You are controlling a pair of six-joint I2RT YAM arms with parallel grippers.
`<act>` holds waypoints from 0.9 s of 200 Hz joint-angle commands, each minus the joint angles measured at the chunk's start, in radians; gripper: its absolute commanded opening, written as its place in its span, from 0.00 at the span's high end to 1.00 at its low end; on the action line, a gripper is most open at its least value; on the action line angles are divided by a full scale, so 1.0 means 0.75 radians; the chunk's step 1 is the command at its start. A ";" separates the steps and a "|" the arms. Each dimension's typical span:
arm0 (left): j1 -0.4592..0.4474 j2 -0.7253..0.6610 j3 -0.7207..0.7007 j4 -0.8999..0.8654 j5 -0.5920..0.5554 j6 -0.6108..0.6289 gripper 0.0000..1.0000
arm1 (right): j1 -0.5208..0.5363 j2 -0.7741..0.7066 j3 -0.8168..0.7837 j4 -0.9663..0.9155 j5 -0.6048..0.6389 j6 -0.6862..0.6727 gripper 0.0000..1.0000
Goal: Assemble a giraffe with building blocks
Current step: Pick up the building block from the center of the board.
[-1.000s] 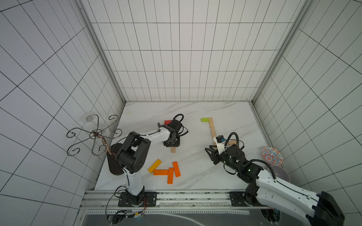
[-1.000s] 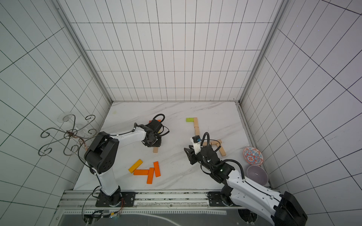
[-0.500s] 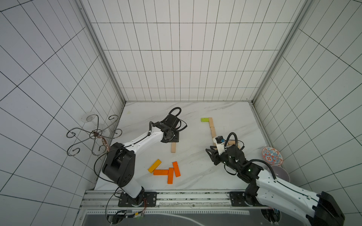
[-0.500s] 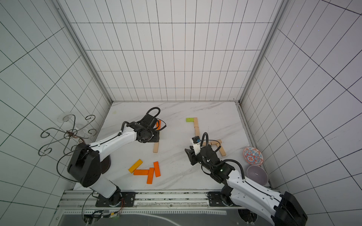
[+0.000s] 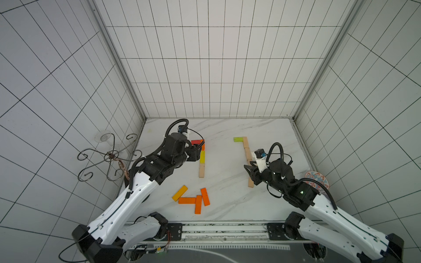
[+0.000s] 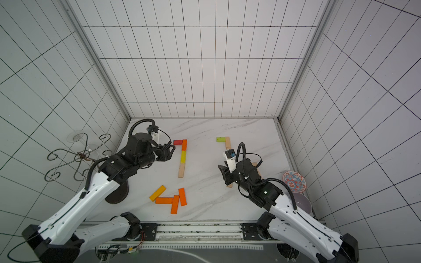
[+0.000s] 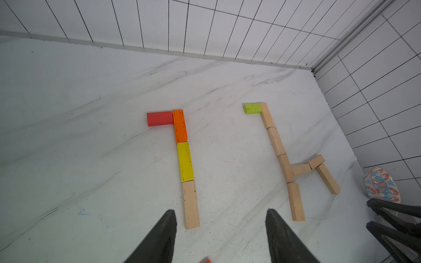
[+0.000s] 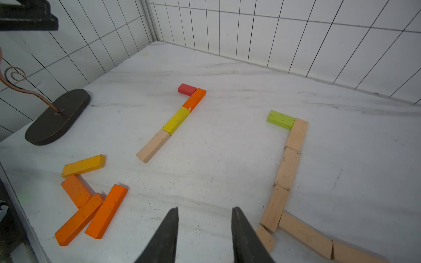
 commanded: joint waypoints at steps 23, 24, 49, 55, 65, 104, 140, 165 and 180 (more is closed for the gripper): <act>0.013 -0.163 -0.097 0.035 0.012 0.020 0.36 | -0.005 0.124 0.289 -0.230 -0.066 -0.040 0.60; 0.014 -0.166 -0.100 0.035 0.013 0.019 0.36 | -0.004 0.128 0.291 -0.232 -0.067 -0.040 0.60; 0.025 -0.274 -0.178 0.005 0.003 0.001 0.34 | 0.101 0.253 0.323 -0.307 -0.033 -0.064 0.61; 0.029 -0.300 -0.191 -0.008 -0.002 -0.005 0.34 | 0.129 0.298 0.331 -0.325 -0.035 -0.062 0.62; 0.033 -0.336 -0.218 -0.028 -0.011 -0.014 0.34 | 0.175 0.365 0.346 -0.347 -0.042 -0.049 0.63; 0.041 -0.460 -0.284 -0.090 -0.042 -0.041 0.32 | 0.395 0.599 0.346 -0.310 -0.019 -0.016 0.63; 0.045 -0.537 -0.314 -0.133 -0.086 -0.057 0.30 | 0.522 0.817 0.382 -0.225 -0.029 0.037 0.61; 0.047 -0.585 -0.318 -0.155 -0.118 -0.068 0.29 | 0.566 0.948 0.445 -0.191 -0.026 0.072 0.57; 0.048 -0.612 -0.316 -0.155 -0.120 -0.072 0.28 | 0.580 1.011 0.483 -0.181 -0.021 0.085 0.56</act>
